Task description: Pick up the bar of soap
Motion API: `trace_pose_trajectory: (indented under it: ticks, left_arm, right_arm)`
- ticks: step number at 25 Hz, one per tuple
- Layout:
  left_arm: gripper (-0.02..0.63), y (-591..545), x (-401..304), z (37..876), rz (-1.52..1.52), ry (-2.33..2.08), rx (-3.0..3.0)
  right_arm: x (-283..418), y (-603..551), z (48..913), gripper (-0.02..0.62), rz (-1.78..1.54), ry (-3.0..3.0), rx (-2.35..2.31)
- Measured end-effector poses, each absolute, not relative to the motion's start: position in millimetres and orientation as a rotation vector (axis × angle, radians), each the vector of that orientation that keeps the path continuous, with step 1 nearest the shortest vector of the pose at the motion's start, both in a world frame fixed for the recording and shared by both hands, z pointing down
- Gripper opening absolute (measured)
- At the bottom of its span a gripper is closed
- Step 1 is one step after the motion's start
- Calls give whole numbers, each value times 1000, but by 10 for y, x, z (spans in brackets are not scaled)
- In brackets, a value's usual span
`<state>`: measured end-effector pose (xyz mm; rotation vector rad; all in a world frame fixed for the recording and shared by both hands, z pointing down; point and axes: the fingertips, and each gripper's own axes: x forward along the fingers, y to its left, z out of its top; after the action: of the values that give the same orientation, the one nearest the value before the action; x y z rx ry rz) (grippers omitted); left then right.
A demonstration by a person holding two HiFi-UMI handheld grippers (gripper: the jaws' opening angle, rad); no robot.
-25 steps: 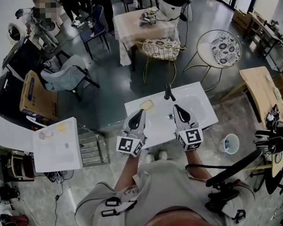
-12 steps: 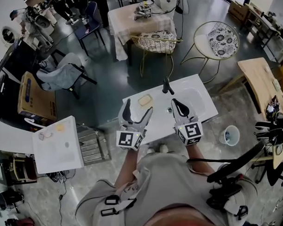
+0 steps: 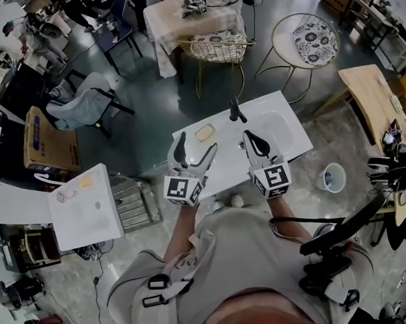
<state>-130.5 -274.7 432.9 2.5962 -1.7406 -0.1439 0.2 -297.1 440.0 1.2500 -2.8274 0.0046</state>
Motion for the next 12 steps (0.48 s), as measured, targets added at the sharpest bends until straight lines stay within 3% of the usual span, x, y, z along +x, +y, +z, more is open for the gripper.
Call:
trace_pose_trajectory:
  ticks: [12]
  left_arm:
    - [418,-3459,-1390,5124,263,-1457,2614]
  right_arm:
    - [221,-3024,4481,2,14,-2774,1325]
